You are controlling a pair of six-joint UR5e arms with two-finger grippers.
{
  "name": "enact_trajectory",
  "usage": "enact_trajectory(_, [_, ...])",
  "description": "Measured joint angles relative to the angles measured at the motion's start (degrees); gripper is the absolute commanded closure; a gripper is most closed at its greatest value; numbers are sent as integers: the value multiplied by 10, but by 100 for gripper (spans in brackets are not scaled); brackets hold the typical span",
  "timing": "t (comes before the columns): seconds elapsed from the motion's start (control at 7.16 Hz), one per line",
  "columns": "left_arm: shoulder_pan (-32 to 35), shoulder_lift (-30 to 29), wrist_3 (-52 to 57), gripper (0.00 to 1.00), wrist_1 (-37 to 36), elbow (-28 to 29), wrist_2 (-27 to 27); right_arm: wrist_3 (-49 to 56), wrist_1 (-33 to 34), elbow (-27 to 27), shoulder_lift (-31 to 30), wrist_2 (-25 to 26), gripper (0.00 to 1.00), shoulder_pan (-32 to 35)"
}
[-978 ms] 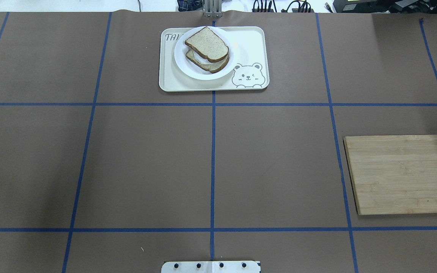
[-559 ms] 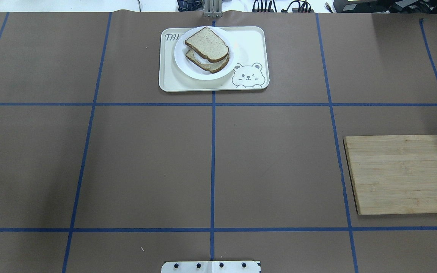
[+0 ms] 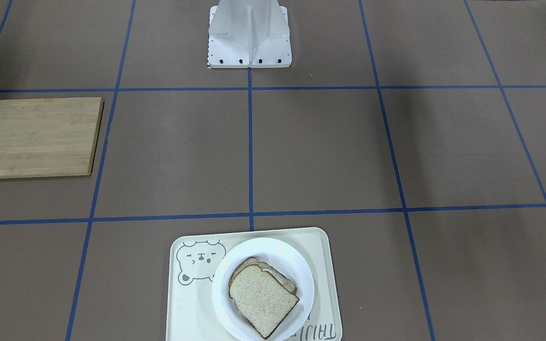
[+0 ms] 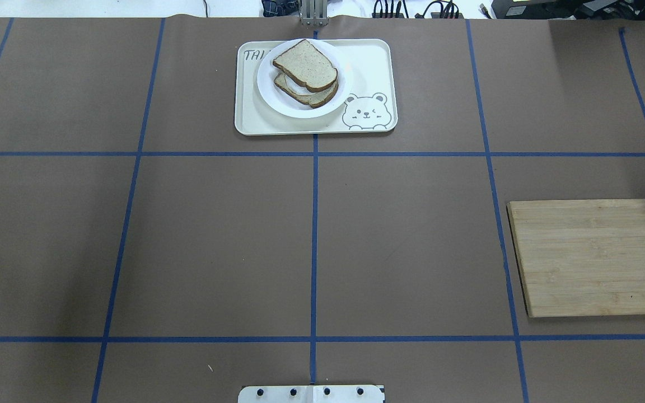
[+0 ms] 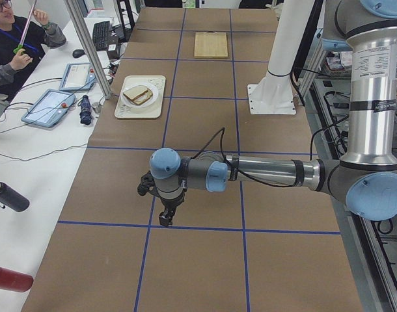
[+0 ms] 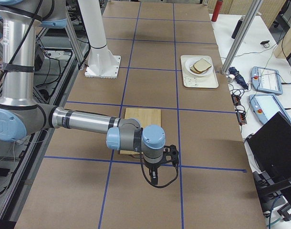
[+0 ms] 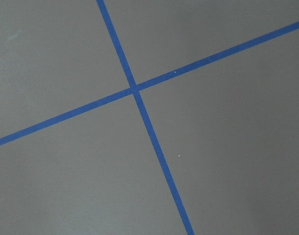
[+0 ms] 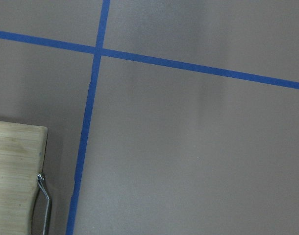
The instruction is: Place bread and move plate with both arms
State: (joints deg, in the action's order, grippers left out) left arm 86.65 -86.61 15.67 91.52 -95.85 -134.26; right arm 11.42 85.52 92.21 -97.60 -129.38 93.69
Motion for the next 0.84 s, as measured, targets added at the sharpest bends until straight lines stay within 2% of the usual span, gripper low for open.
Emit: enact_trajectory(0.84, [1,11,1,1,0,0,0,-1,0,-14,0,0,0,0])
